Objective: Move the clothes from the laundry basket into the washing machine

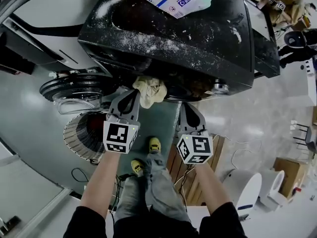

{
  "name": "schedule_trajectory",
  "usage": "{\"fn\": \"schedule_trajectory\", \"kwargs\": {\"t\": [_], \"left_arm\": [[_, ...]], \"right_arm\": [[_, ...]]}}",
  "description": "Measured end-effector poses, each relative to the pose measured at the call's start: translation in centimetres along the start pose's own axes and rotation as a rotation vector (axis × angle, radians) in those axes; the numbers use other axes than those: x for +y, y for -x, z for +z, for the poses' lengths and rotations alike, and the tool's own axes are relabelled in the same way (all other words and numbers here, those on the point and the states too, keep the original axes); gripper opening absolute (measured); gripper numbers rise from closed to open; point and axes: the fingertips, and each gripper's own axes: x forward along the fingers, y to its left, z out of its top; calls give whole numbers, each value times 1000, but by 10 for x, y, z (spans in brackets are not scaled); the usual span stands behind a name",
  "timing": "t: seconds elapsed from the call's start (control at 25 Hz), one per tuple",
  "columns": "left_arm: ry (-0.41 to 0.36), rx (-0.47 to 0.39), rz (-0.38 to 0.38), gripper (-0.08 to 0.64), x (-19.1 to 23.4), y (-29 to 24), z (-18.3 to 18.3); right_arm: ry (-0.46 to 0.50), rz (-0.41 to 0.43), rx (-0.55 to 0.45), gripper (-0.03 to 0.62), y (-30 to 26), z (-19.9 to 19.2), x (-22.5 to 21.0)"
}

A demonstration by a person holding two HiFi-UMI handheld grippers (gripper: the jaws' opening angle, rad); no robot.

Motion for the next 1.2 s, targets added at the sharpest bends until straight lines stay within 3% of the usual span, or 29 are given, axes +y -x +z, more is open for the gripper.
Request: {"fn": "schedule_trajectory", "kwargs": {"t": [0.36, 0.52, 0.88, 1.2], "left_arm": [[12, -38, 18, 11, 7, 68, 80], [-48, -64, 27, 11, 3, 95, 116], [-115, -82, 44, 11, -6, 143, 172], [-177, -105, 69, 11, -18, 192, 207]], "right_arm": [[27, -5, -59, 5, 54, 90, 23], [28, -12, -97, 4, 80, 122, 29], [20, 22, -141, 4, 128, 174, 38], [45, 44, -149, 3, 168, 196, 51]]}}
